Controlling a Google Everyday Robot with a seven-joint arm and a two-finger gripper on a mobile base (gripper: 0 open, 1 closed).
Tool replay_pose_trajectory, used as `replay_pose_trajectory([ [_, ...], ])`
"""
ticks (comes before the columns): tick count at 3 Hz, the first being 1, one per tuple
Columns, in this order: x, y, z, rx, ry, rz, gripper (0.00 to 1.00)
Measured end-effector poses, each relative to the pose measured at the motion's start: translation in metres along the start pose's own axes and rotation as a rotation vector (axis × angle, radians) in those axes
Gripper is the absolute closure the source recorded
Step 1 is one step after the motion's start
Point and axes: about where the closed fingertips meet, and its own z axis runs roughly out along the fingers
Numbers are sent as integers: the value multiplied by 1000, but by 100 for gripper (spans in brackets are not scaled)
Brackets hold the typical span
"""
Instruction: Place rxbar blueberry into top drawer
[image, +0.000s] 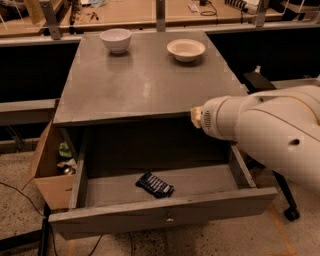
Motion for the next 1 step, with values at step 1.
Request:
replay_pose_trajectory([
  [1,-6,-7,-1,32,-15,-74,84],
])
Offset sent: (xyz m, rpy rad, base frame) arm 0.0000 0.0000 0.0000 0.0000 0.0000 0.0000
